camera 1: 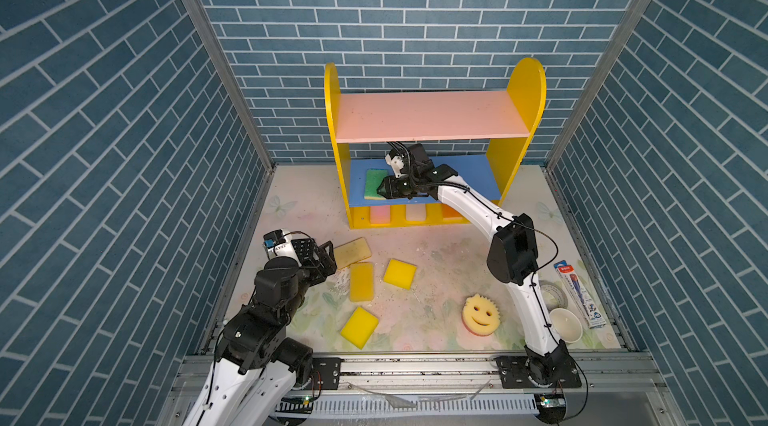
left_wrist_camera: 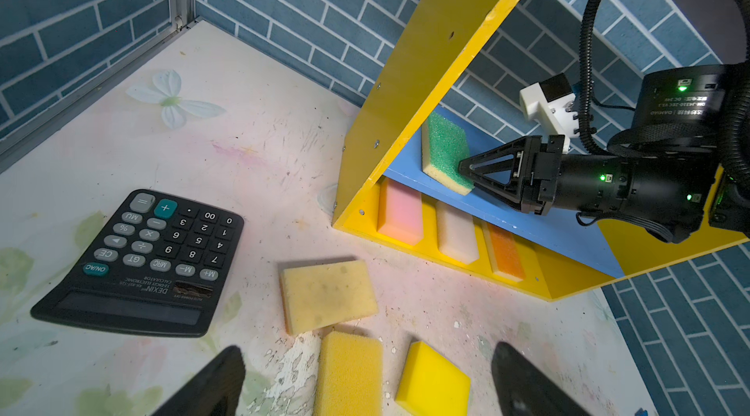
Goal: Place and organize the cleaning sponges onto the shelf
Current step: 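Lower the green sponge flat onto the blue shelf with the right gripper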
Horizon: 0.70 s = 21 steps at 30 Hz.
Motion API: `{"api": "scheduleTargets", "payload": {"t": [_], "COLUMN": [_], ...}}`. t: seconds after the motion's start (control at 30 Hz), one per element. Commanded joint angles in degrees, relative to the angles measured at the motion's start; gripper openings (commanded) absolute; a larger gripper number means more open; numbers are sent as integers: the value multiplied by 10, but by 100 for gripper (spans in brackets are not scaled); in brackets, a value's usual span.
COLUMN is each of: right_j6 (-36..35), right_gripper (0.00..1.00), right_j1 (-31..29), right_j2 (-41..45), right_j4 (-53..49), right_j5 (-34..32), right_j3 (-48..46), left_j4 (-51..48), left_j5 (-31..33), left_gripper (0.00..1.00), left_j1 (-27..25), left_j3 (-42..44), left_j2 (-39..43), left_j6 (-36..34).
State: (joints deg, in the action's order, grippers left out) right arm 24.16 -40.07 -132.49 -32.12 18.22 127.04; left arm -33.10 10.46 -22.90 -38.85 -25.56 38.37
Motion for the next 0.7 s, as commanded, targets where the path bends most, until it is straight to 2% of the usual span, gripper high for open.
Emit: {"api": "scheduleTargets", "payload": {"t": [0.0, 0.37, 0.6, 0.67], "right_j6": [-13, -4, -10, -13], "right_gripper": [49, 49, 32, 31], "right_j1": [4, -3, -10, -10], "right_j2": [-10, 14, 9, 8], "right_j4": [-16, -7, -10, -10], "right_j5": [-28, -25, -38, -41], "right_j3": [21, 5, 1, 4], "left_j4": [14, 14, 18, 17], "left_j5": [-3, -6, -10, -11], "left_gripper": [96, 96, 96, 96], "left_j1": [-1, 0, 0, 0], "left_j3": [5, 9, 12, 12], "left_j2": [-3, -2, -4, -4], "left_j6": [1, 1, 3, 3]}}
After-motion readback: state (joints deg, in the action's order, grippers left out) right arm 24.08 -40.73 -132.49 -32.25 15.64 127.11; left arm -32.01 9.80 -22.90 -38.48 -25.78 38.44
